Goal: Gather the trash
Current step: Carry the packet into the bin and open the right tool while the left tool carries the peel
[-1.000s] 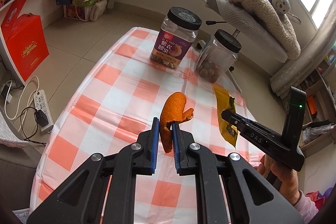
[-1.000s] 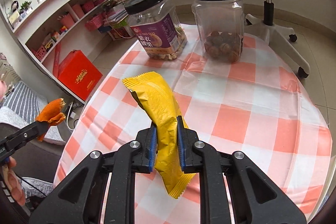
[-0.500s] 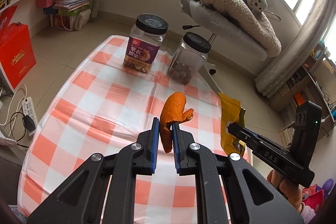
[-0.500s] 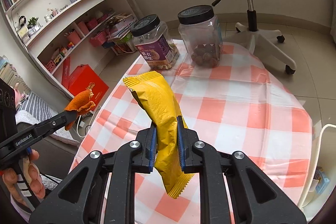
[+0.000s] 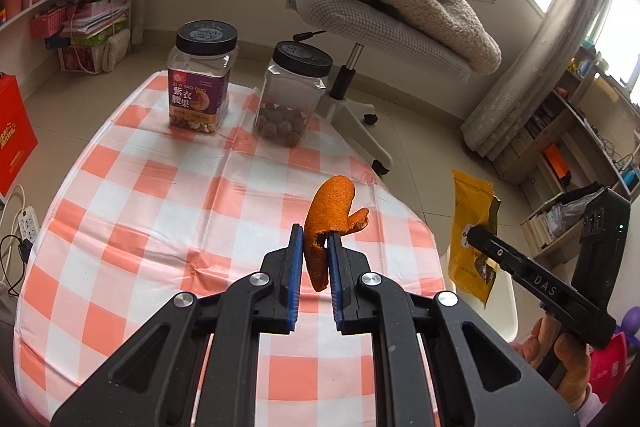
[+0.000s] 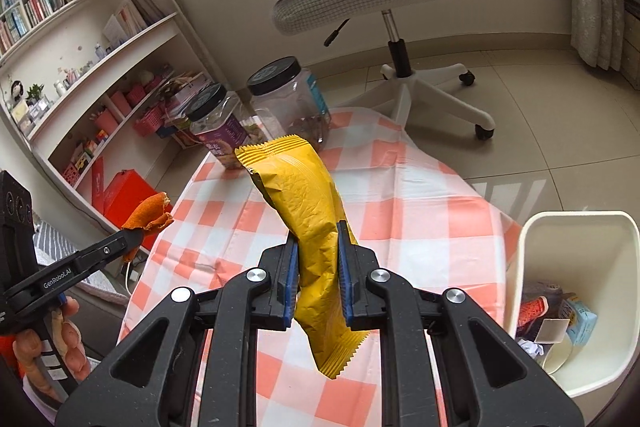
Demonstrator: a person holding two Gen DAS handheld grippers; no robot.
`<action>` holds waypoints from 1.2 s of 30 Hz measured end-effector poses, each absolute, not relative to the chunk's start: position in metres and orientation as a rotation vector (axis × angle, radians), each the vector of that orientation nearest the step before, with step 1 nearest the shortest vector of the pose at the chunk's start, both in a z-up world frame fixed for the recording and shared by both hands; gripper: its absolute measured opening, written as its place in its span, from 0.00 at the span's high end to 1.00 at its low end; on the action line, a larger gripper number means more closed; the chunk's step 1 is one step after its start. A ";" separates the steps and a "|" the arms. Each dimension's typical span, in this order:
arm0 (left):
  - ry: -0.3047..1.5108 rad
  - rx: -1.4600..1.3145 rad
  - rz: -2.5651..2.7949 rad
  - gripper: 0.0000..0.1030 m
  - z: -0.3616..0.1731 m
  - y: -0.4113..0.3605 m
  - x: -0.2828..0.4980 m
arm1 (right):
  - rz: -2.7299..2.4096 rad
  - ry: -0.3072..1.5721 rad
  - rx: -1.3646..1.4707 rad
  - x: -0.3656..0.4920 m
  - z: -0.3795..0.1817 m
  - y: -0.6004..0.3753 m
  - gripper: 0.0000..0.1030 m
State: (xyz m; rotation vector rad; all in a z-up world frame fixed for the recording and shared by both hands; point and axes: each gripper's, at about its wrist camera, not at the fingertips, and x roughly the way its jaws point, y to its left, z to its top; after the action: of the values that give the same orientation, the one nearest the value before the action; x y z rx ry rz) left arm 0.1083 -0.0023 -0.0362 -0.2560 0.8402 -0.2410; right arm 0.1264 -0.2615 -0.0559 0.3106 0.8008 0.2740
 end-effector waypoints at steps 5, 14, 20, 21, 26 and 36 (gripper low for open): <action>0.842 -0.233 -0.278 0.88 -0.037 -0.030 0.109 | 0.184 0.766 0.360 0.111 -0.051 -0.306 0.84; 0.852 -0.179 -0.383 0.88 -0.036 -0.096 0.105 | -0.014 0.725 0.392 0.076 -0.051 -0.393 0.84; 0.869 -0.138 -0.479 0.88 -0.036 -0.157 0.100 | -0.122 0.698 0.373 0.054 -0.050 -0.433 0.74; 0.871 -0.131 -0.495 0.88 -0.036 -0.168 0.099 | -0.138 0.693 0.378 0.050 -0.050 -0.441 0.74; 0.889 -0.103 -0.572 0.88 -0.041 -0.225 0.092 | -0.210 0.654 0.460 0.027 -0.048 -0.484 0.50; 0.965 -0.076 -0.697 0.87 -0.059 -0.328 0.087 | -0.358 0.594 0.550 -0.014 -0.050 -0.552 0.27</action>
State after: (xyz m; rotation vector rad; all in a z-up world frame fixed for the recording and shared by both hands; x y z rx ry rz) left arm 0.0874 -0.3281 -0.0595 -0.0757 0.9654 -0.6969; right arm -0.0141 -0.5524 -0.0503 0.5502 0.5944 -0.3577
